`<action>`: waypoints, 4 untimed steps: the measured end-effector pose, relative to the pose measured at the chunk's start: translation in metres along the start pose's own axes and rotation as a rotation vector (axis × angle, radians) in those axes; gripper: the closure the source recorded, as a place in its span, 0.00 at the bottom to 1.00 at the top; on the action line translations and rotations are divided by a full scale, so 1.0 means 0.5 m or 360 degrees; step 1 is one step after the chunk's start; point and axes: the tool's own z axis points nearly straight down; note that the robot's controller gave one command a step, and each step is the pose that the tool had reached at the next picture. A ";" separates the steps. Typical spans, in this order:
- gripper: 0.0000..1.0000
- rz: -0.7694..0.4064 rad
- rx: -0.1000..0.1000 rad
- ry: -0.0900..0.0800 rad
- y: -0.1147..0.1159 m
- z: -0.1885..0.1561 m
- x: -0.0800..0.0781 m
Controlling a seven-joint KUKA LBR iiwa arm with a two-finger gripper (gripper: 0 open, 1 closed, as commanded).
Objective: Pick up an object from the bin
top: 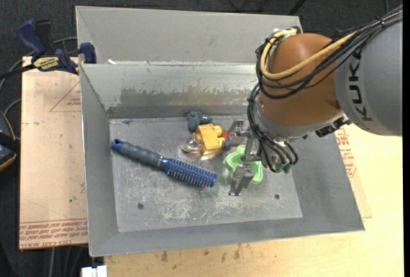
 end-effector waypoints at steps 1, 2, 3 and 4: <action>0.00 0.0163 -0.0003 0.0002 0.126 0.137 -0.083; 0.00 0.0448 -0.0001 -0.0002 0.153 0.160 -0.115; 0.00 0.0631 -0.0001 -0.0001 0.180 0.196 -0.129; 0.00 0.0906 -0.0010 -0.0009 0.166 0.286 -0.141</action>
Offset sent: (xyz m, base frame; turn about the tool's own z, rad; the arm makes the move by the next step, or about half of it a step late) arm 0.0416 0.0587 -0.0647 0.1088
